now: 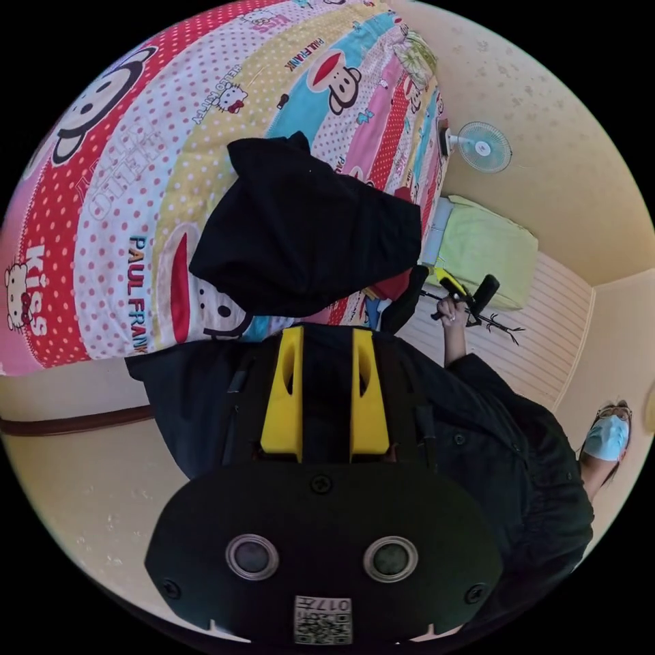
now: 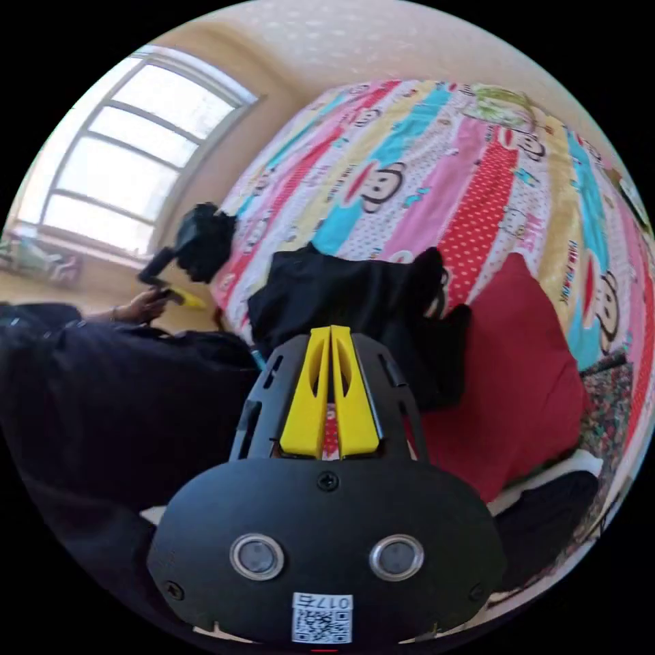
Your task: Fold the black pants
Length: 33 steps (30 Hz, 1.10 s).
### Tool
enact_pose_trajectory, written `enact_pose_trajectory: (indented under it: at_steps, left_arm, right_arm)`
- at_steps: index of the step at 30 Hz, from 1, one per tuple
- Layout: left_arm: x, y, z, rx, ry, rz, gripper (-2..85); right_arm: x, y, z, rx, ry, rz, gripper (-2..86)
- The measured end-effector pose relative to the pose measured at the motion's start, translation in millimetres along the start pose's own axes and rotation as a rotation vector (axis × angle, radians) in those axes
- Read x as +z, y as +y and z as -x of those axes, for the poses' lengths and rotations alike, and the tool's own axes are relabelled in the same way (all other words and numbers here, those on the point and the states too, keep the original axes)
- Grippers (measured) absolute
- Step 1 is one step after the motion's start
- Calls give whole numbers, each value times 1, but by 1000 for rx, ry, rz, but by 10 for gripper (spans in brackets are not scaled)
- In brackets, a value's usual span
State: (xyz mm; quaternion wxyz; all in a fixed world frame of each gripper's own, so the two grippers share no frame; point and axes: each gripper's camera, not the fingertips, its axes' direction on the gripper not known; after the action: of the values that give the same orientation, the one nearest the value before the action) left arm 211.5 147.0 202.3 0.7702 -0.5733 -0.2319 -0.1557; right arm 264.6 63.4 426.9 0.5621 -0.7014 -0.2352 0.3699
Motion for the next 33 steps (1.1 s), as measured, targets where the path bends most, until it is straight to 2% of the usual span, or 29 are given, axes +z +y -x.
enact_pose_trajectory:
  at_steps: [3,4,8,14,17,21,23,26,28,30,33]
  left_arm:
    - [13,-24,-20,69,-2,39,109]
    - [17,-30,-25,86,-13,52,110]
    - [58,-83,-65,215,-169,167,112]
    - [107,-175,-104,341,-431,280,136]
    - [126,-218,-105,363,-549,291,144]
    - [166,-260,-74,362,-723,401,149]
    - [182,-265,-56,352,-688,471,136]
    - [181,-254,-54,378,-615,411,89]
    - [168,-238,-63,425,-575,363,66]
    - [144,-205,-83,519,-457,300,16]
    - [137,-155,-113,629,-329,348,2]
  right_arm:
    - [-19,54,-26,136,98,82,4]
    - [-22,73,-42,248,179,120,4]
    - [-27,118,-71,409,71,12,5]
    - [6,144,-64,425,-58,-83,9]
    - [21,163,-62,476,-163,-105,16]
    - [31,198,-55,558,-275,-152,51]
    - [34,225,-47,623,-282,-182,77]
    - [37,251,-42,714,-238,-188,88]
    - [36,259,-44,754,-210,-221,95]
    - [33,257,-49,781,-202,-287,108]
    - [29,233,-60,782,-202,-386,140]
